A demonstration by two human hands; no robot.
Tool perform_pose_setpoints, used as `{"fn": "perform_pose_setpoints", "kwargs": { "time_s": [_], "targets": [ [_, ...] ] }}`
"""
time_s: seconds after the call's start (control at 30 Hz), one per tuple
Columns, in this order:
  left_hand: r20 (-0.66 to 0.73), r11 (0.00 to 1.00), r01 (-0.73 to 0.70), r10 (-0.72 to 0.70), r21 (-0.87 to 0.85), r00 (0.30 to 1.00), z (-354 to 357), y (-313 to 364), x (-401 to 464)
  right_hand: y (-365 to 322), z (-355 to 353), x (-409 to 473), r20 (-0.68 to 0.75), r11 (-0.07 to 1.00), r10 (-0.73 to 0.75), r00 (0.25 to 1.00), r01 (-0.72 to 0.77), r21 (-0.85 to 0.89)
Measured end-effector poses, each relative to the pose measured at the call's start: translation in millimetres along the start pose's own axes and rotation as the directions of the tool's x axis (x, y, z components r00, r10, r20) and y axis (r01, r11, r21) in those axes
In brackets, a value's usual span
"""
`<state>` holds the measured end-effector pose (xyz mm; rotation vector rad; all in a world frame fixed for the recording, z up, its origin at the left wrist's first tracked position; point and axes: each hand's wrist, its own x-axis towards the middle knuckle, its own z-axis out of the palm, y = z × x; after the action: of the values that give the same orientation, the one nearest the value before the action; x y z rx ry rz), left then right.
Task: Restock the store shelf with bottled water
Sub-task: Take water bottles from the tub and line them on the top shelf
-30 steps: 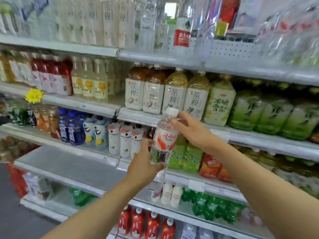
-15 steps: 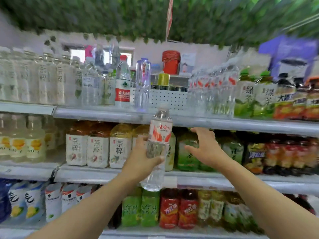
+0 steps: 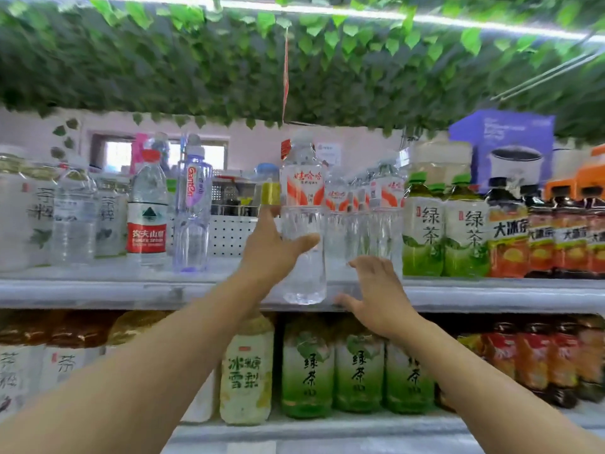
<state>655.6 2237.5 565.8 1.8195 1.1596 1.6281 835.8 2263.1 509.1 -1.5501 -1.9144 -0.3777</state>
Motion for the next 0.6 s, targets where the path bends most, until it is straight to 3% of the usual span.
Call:
{"fn": "perform_pose_setpoints", "kwargs": {
  "time_s": [0.2, 0.6],
  "targets": [
    [-0.021, 0.997, -0.005, 0.004, -0.072, 1.0, 41, 6, 65, 19, 16, 8, -0.015, 0.99, -0.099, 0.995, 0.097, -0.105],
    [0.051, 0.995, 0.071, -0.067, -0.065, 0.996, 90, -36, 116, 30, 28, 8, -0.096, 0.986, -0.166, 0.981, 0.162, -0.048]
  ]
}}
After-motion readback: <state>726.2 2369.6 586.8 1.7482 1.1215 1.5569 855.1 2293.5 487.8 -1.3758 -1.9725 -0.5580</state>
